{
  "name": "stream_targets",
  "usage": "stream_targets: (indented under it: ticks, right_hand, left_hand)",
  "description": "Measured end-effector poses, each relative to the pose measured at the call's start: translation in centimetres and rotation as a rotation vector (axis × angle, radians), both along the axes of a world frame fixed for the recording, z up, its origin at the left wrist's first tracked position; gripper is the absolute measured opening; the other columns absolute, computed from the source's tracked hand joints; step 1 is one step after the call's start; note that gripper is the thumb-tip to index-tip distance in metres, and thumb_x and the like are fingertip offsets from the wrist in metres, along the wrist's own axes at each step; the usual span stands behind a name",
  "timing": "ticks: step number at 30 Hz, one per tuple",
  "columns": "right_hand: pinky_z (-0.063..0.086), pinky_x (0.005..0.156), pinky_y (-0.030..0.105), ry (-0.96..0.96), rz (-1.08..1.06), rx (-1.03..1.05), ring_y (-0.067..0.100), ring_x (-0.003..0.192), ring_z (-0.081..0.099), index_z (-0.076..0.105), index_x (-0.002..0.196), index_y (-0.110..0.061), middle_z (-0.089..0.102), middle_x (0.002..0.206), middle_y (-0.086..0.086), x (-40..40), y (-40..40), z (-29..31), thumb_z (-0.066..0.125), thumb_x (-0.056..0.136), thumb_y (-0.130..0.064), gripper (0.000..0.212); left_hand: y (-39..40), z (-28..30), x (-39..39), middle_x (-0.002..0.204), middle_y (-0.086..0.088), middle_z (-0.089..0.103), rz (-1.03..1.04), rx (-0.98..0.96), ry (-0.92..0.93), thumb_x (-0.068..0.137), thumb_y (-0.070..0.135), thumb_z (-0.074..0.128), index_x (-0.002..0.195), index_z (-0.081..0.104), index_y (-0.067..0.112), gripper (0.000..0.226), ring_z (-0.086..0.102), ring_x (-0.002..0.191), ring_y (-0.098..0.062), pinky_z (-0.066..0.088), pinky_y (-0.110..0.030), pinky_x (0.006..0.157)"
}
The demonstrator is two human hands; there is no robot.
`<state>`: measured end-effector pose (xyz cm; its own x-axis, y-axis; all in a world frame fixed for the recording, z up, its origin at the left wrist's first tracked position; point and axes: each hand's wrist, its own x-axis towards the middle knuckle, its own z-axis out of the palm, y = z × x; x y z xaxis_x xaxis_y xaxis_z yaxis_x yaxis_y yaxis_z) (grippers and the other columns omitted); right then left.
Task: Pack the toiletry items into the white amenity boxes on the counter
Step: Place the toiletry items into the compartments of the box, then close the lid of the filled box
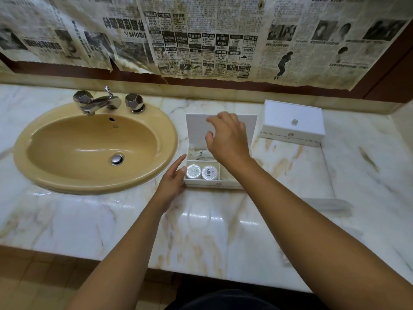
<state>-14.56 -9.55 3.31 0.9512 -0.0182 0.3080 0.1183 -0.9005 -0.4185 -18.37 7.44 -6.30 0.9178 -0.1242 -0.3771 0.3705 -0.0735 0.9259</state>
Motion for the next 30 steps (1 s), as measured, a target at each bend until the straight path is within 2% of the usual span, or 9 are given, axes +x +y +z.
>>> stream_targets:
  ticks: [4, 8, 11, 13, 15, 17, 21, 26, 30]
  right_hand:
    - [0.018, 0.112, 0.046, 0.141, -0.016, -0.139, 0.027, 0.133, 0.029, 0.044, 0.138, -0.017, 0.040, 0.141, 0.008, 1.8, 0.6, 0.6, 0.052, 0.090, -0.019, 0.048]
    - [0.012, 0.114, 0.051, 0.190, -0.029, -0.230, 0.027, 0.130, 0.034, 0.040, 0.139, -0.019, 0.047, 0.136, 0.007, 1.9, 0.5, 0.5, 0.051, 0.091, -0.014, 0.050]
    - [0.021, 0.107, 0.046, 0.099, -0.033, -0.241, 0.028, 0.117, 0.045, 0.055, 0.126, -0.019, 0.057, 0.122, 0.005, 1.2, 0.2, 0.6, 0.048, 0.090, -0.006, 0.039]
    - [0.029, 0.093, 0.040, 0.091, -0.011, -0.227, 0.028, 0.106, 0.048, 0.064, 0.110, -0.018, 0.059, 0.111, 0.005, 0.3, 0.0, 0.5, 0.045, 0.090, -0.003, 0.032]
    - [0.028, 0.079, 0.036, 0.111, 0.015, -0.219, 0.026, 0.099, 0.048, 0.068, 0.095, -0.017, 0.059, 0.103, 0.005, -1.0, -0.2, 0.0, 0.045, 0.089, -0.001, 0.029]
    - [0.022, 0.073, 0.033, 0.141, 0.054, -0.226, 0.026, 0.099, 0.048, 0.070, 0.098, -0.019, 0.059, 0.104, 0.004, -2.4, -0.4, -1.0, 0.049, 0.086, -0.001, 0.030]
    - [0.025, 0.074, 0.031, 0.221, 0.133, -0.178, 0.028, 0.102, 0.046, 0.070, 0.106, -0.015, 0.056, 0.110, 0.006, -4.8, -0.4, -3.8, 0.056, 0.084, -0.001, 0.029]
    - [0.041, 0.074, 0.036, 0.289, 0.156, -0.158, 0.029, 0.093, 0.047, 0.067, 0.093, -0.001, 0.055, 0.101, 0.011, -6.0, -0.3, -5.7, 0.055, 0.086, 0.004, 0.014]
    - [0.042, 0.083, 0.036, 0.321, 0.183, -0.148, 0.028, 0.102, 0.047, 0.064, 0.110, -0.004, 0.054, 0.112, 0.010, -6.3, -0.5, -5.9, 0.051, 0.094, -0.008, 0.021]
  left_hand:
    - [-0.1, 0.1, 0.0, 0.088, 0.016, 0.046, 0.010, -0.013, 0.023, 0.103, 0.029, 0.048, 0.122, 0.054, 0.057, 0.034, 0.042, 0.092, -0.010, 0.044, -0.021, 0.077]
    - [0.0, 0.0, 0.0, 0.098, 0.014, 0.055, 0.008, -0.001, 0.034, 0.103, 0.031, 0.047, 0.127, 0.053, 0.054, 0.034, 0.050, 0.098, -0.011, 0.046, -0.021, 0.083]
    - [0.0, 0.1, 0.0, 0.096, 0.017, 0.055, 0.008, -0.001, 0.036, 0.103, 0.030, 0.047, 0.126, 0.052, 0.053, 0.033, 0.049, 0.098, -0.011, 0.046, -0.020, 0.082]
    - [0.1, 0.0, 0.1, 0.092, 0.016, 0.050, 0.002, -0.009, 0.041, 0.103, 0.030, 0.046, 0.124, 0.052, 0.055, 0.033, 0.044, 0.098, -0.014, 0.044, -0.021, 0.078]
    - [0.1, 0.0, 0.0, 0.093, 0.014, 0.052, -0.003, -0.015, 0.044, 0.104, 0.030, 0.046, 0.126, 0.052, 0.053, 0.033, 0.045, 0.096, -0.015, 0.044, -0.019, 0.075]
    - [0.0, 0.2, 0.0, 0.097, 0.016, 0.060, 0.000, -0.016, 0.052, 0.104, 0.029, 0.045, 0.130, 0.050, 0.048, 0.033, 0.054, 0.092, -0.010, 0.046, -0.015, 0.074]
    - [-0.2, 0.8, -0.2, 0.100, 0.029, 0.067, 0.009, -0.005, 0.072, 0.104, 0.029, 0.044, 0.132, 0.048, 0.045, 0.032, 0.064, 0.085, 0.012, 0.048, -0.010, 0.073]
    - [-0.2, 0.9, -0.4, 0.115, 0.028, 0.065, 0.031, -0.028, 0.107, 0.104, 0.039, 0.039, 0.133, 0.050, 0.047, 0.032, 0.060, 0.102, 0.012, 0.047, -0.015, 0.080]
    - [-0.4, 1.1, -0.5, 0.123, 0.025, 0.061, 0.029, -0.031, 0.125, 0.104, 0.044, 0.039, 0.133, 0.051, 0.047, 0.032, 0.056, 0.112, 0.006, 0.045, -0.020, 0.087]
